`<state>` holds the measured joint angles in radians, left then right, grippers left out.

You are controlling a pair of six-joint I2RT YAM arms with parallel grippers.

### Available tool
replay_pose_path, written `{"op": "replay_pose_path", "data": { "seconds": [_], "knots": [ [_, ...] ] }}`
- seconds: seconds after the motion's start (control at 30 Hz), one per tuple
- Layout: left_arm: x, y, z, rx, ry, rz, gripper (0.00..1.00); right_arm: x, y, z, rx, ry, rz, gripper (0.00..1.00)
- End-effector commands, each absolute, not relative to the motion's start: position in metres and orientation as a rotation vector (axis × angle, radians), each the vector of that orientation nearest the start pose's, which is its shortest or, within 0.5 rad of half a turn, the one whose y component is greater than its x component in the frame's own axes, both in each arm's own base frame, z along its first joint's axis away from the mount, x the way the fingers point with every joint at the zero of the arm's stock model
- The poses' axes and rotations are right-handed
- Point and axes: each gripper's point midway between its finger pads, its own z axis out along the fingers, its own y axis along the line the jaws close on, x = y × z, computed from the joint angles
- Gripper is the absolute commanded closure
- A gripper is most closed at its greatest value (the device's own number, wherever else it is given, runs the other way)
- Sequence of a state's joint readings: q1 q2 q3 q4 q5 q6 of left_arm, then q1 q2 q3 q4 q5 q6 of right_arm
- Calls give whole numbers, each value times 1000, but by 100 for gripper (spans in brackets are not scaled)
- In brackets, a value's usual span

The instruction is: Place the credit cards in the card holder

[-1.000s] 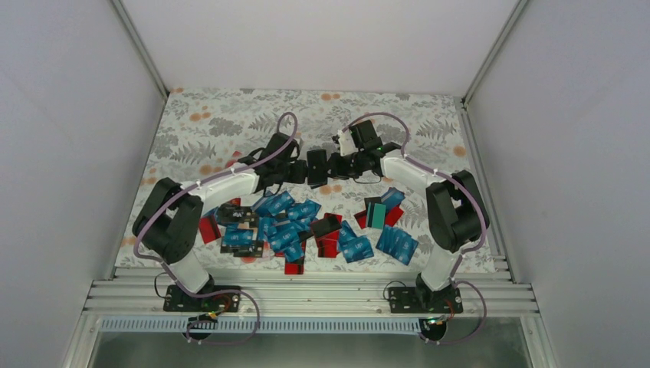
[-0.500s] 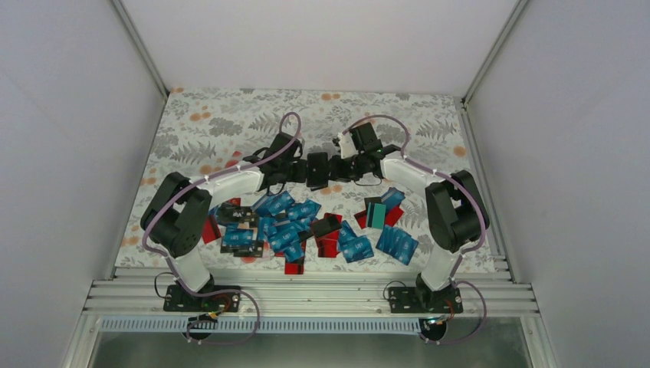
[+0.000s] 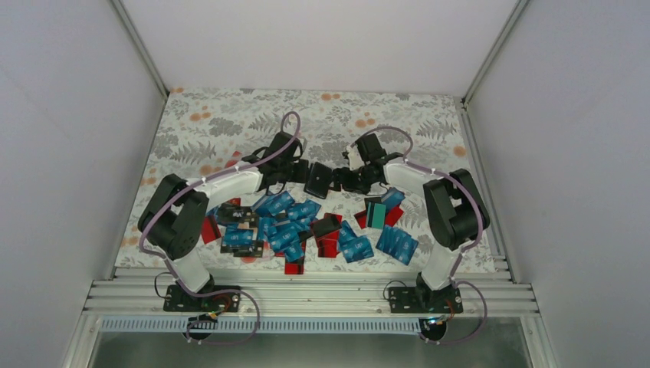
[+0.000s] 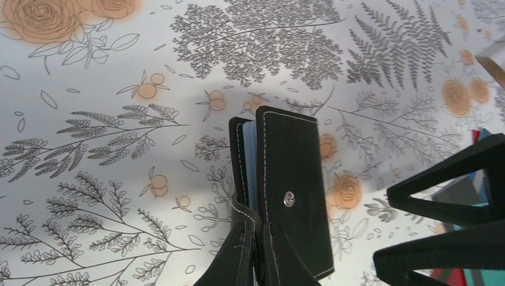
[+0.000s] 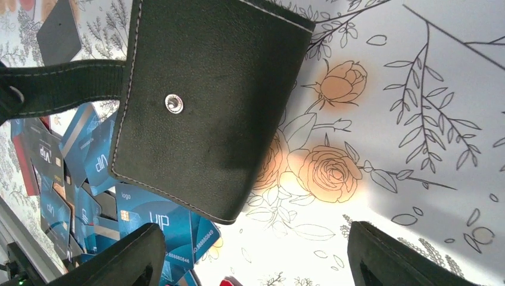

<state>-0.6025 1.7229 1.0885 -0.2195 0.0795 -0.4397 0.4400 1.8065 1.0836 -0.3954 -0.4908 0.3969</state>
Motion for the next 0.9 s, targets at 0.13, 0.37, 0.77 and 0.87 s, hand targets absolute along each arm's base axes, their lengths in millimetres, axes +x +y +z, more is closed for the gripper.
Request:
{"op": "replay_pose_path", "data": {
  "seconds": [0.13, 0.37, 0.77, 0.87],
  "knots": [
    [364, -292, 152, 319, 2387, -663, 98, 339, 254, 98, -255, 2677, 951, 20],
    [361, -301, 164, 343, 2375, -678, 98, 345, 260, 100, -255, 2676, 956, 23],
    [361, -302, 158, 317, 2397, -678, 98, 344, 251, 77, -211, 2706, 885, 36],
    [367, -295, 155, 274, 2410, -641, 98, 343, 250, 72, -200, 2704, 888, 40]
  ]
}}
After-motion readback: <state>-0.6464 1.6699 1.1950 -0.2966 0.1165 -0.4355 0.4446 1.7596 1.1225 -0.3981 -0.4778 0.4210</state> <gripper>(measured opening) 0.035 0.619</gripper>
